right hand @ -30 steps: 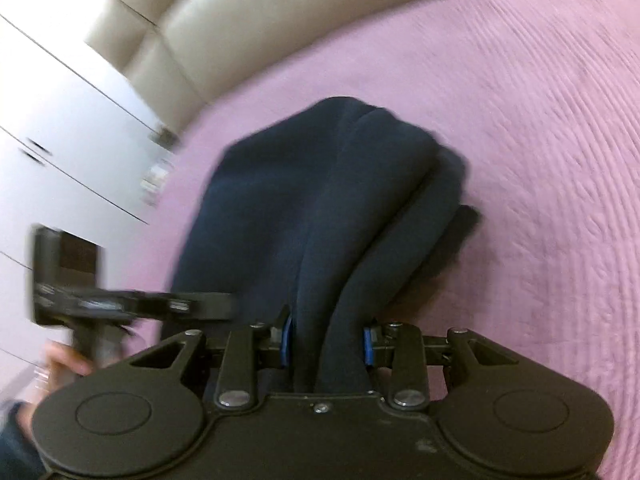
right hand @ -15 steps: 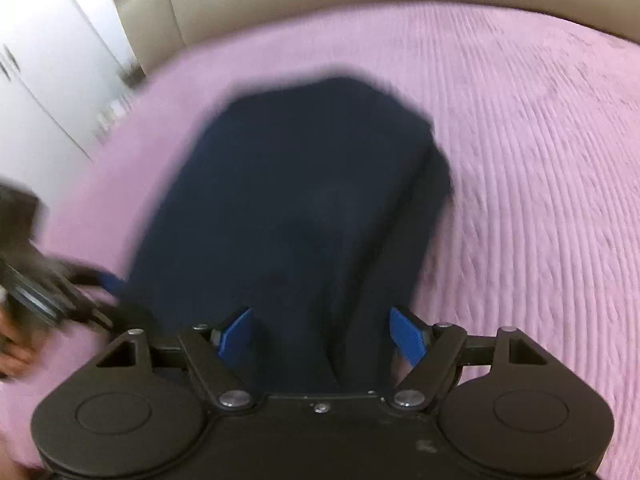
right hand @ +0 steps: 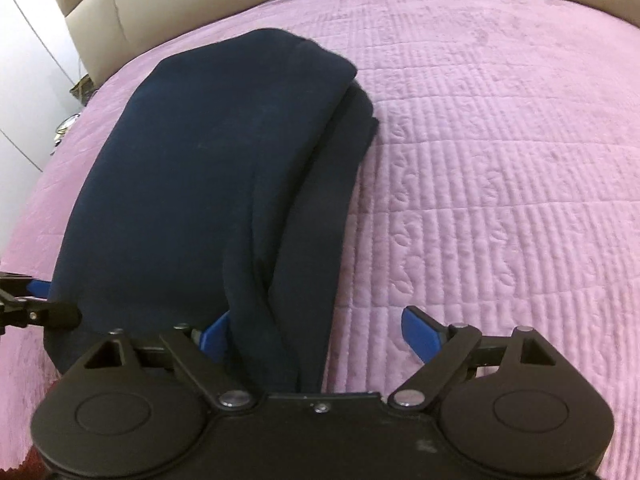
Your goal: Fold large clothes
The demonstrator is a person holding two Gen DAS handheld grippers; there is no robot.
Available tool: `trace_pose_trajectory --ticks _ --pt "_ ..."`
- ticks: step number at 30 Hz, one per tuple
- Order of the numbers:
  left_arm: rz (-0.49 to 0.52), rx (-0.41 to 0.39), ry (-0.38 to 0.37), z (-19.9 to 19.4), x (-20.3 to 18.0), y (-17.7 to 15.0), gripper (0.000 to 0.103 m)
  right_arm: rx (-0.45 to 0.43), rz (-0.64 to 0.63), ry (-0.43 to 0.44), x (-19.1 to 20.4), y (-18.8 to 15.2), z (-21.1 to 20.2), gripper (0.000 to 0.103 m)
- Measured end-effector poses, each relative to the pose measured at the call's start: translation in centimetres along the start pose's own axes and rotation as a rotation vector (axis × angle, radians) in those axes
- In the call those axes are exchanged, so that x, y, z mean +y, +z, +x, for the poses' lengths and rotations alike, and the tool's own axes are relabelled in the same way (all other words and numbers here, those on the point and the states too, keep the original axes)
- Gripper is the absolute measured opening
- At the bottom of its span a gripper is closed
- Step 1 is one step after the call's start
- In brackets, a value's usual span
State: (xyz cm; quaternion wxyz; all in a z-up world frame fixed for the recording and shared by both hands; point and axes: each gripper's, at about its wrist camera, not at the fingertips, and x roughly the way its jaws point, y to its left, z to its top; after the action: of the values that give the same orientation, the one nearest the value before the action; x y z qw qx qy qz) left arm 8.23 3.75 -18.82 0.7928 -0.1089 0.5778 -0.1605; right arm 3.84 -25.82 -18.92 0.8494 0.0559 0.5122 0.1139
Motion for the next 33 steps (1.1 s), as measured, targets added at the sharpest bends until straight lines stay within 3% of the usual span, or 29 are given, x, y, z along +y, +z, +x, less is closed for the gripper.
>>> trace_pose_trajectory --ticks 4,7,8,12,14,21,33 --pt "-0.02 -0.022 0.07 -2.3 -0.1 -0.9 0.103 -0.029 0.051 -0.064 0.1 -0.8 -3.0 0.102" --pt "-0.004 -0.056 0.195 -4.8 -1.7 -1.3 0.102 -0.05 -0.013 -0.303 1.3 -0.6 -6.2 0.099" --pt "0.014 -0.07 0.231 -5.5 -2.2 -1.4 0.101 -0.072 -0.02 -0.332 1.7 -0.5 -7.7 0.099" --pt "0.029 -0.099 0.239 -8.0 -4.1 -1.1 0.101 -0.068 0.018 -0.106 3.7 -0.5 -12.9 0.1" --pt "0.044 -0.12 0.233 -9.4 -5.0 -0.9 0.102 -0.06 -0.039 -0.061 5.9 -0.8 -14.4 0.1" --pt "0.099 -0.205 0.333 -12.1 -8.1 -1.5 0.103 -0.022 -0.2 -0.052 10.1 -1.9 -14.2 0.101" --pt "0.131 -0.182 0.331 -11.5 -8.8 -2.7 0.103 0.005 -0.214 -0.019 10.4 -2.1 -13.7 0.101"
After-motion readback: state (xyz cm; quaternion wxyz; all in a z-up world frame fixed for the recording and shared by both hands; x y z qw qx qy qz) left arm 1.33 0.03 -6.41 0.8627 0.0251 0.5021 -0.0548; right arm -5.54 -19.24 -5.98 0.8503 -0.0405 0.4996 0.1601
